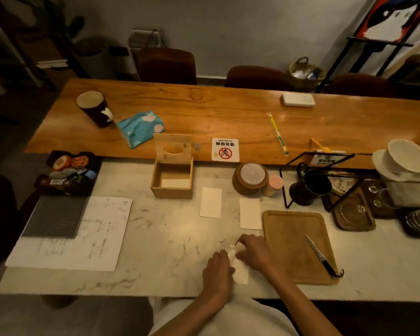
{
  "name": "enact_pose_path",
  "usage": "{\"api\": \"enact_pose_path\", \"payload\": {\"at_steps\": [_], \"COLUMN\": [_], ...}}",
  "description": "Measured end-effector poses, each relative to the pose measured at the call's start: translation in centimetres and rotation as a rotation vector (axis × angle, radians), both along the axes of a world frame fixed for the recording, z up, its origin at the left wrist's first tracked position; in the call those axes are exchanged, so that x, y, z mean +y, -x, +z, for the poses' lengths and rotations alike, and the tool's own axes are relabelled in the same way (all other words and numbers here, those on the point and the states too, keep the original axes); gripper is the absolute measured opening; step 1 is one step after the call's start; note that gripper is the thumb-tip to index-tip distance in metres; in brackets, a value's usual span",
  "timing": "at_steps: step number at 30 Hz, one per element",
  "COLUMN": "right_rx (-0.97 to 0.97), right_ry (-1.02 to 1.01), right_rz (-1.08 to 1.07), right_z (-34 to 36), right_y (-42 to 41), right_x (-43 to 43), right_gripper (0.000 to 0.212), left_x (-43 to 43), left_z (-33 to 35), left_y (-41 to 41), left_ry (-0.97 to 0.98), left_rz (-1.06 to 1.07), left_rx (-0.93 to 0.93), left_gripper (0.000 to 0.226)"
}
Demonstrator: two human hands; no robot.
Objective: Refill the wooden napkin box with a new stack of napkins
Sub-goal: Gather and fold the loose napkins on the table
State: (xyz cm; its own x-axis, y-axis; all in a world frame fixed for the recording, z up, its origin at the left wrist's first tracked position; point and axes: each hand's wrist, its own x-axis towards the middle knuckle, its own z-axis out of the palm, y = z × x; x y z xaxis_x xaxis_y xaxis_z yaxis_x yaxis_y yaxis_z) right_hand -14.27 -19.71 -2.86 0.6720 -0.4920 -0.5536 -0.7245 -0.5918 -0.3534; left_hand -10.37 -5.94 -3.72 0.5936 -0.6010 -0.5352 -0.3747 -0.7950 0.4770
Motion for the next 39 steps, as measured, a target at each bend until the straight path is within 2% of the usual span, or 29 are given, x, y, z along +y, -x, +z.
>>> {"api": "enact_pose_path", "payload": {"at_steps": [3, 6, 8, 10, 12, 14, 17, 22, 25, 27, 29, 31, 33, 34, 37, 39], "right_rx": [-0.027, -0.151, -0.212, -0.264, -0.257, -0.213, -0.150, -0.040, 0.039, -0.003, -0.133, -0.283, -0.383, -0.393, -0.334, -0.283], "right_ry": [-0.144, -0.262, -0.223, -0.124, -0.065, -0.019, 0.089, 0.239, 0.212, 0.079, -0.131, -0.233, -0.172, -0.098, 0.056, 0.085], "right_rz": [0.011, 0.026, 0.089, 0.143, 0.176, 0.247, 0.365, 0.386, 0.387, 0.339, 0.212, 0.100, 0.034, 0.032, 0.115, 0.167], "right_z": [0.7, 2.4, 3.5, 4.0, 4.1, 3.3, 1.8, 0.7, 1.2, 1.9, 2.8, 3.9, 4.5, 4.6, 3.6, 2.4], "right_y": [-0.9, -3.0, -5.9, -10.0, -14.1, -17.1, -19.2, -19.8, -19.3, -18.2, -16.0, -12.8, -9.7, -8.5, -6.9, -6.8], "right_x": [-0.2, -1.8, -3.3, -4.3, -4.7, -4.6, -4.5, -4.5, -4.5, -4.7, -5.1, -5.9, -6.9, -7.4, -8.6, -8.9], "right_gripper": [0.020, 0.018, 0.024, 0.037, 0.042, 0.042, 0.042, 0.050, 0.046, 0.042, 0.035, 0.027, 0.021, 0.020, 0.018, 0.014], "left_x": [0.0, -0.4, -1.1, -2.2, -3.8, -5.5, -7.0, -7.4, -6.8, -6.0, -5.1, -4.6, -5.1, -5.9, -9.5, -11.5], "left_z": [0.1, 0.7, 1.7, 2.4, 2.6, 2.1, 1.3, 0.0, -0.1, -0.2, -0.1, 0.4, 1.5, 1.8, 1.9, 1.2], "left_y": [-0.2, -2.4, -5.0, -8.0, -10.4, -11.9, -12.5, -11.7, -11.4, -11.1, -10.8, -10.0, -8.9, -8.4, -6.6, -5.7], "left_ry": [0.004, 0.093, 0.271, 0.386, 0.388, 0.336, 0.178, 0.094, 0.061, 0.051, 0.063, 0.183, 0.326, 0.346, 0.244, 0.160], "left_rz": [0.064, 0.180, 0.390, 0.582, 0.679, 0.716, 0.707, 0.674, 0.661, 0.586, 0.502, 0.474, 0.463, 0.436, 0.371, 0.337], "left_rx": [-0.023, 0.024, 0.140, 0.159, 0.102, 0.074, 0.054, -0.020, -0.033, -0.076, -0.111, -0.061, 0.045, 0.080, 0.183, 0.169], "left_gripper": [0.050, 0.042, 0.024, 0.012, 0.013, 0.026, 0.046, 0.053, 0.053, 0.054, 0.050, 0.033, 0.014, 0.013, 0.036, 0.041]}}
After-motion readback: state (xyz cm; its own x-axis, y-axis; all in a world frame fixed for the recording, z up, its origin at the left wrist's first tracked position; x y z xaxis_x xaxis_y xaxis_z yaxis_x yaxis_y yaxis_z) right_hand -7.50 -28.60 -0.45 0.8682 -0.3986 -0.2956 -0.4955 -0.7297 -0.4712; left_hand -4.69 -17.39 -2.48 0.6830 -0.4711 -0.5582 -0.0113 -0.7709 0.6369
